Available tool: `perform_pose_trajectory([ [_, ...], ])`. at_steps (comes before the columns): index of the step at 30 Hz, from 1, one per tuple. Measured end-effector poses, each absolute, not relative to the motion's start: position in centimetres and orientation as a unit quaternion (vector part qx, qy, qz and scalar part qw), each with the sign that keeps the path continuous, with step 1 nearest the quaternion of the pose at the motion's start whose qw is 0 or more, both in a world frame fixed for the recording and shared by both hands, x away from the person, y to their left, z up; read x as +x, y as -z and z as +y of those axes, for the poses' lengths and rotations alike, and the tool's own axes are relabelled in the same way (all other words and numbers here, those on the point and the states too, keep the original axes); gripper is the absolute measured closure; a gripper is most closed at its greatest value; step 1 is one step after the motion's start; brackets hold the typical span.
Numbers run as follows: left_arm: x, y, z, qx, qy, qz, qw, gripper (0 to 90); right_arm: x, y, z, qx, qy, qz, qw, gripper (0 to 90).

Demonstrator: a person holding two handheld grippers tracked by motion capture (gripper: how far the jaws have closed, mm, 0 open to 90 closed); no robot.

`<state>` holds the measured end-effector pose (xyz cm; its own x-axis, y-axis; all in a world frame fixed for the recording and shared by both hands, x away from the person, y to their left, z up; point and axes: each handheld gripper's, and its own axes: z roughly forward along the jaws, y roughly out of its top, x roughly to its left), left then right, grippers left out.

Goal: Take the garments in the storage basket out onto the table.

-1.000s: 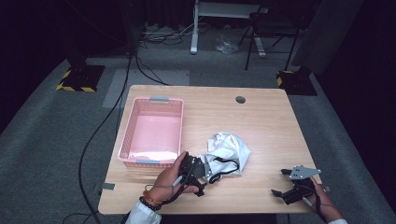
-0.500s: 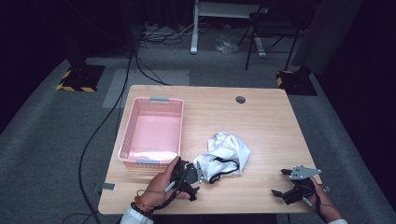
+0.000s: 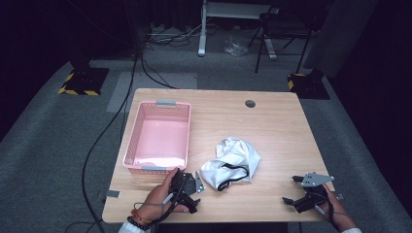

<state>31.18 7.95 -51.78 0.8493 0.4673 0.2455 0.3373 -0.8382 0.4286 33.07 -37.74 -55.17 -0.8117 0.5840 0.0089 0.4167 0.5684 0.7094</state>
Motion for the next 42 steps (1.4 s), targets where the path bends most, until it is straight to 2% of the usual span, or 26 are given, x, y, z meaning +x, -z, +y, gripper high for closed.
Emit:
perform_pose_trajectory([
  [11, 30.6, 52.1, 10.0, 0.937, -0.157, 0.232, 0.211, 4.9, 33.1, 55.2, -37.7, 0.285, -0.367, 0.878, 0.114, 0.5],
  [27, 29.9, 53.3, 14.8, 0.905, -0.135, 0.296, 0.274, 3.0, 33.1, 55.2, -37.8, 0.285, -0.367, 0.878, 0.114, 0.5],
  [34, 29.7, 53.9, 17.7, 0.884, -0.117, 0.345, 0.294, 0.2, 33.1, 55.2, -37.8, 0.283, -0.367, 0.879, 0.114, 0.5],
  [42, 29.6, 54.3, 19.8, 0.864, -0.131, 0.372, 0.314, 0.0, 33.1, 55.2, -37.8, 0.284, -0.367, 0.878, 0.114, 0.5],
])
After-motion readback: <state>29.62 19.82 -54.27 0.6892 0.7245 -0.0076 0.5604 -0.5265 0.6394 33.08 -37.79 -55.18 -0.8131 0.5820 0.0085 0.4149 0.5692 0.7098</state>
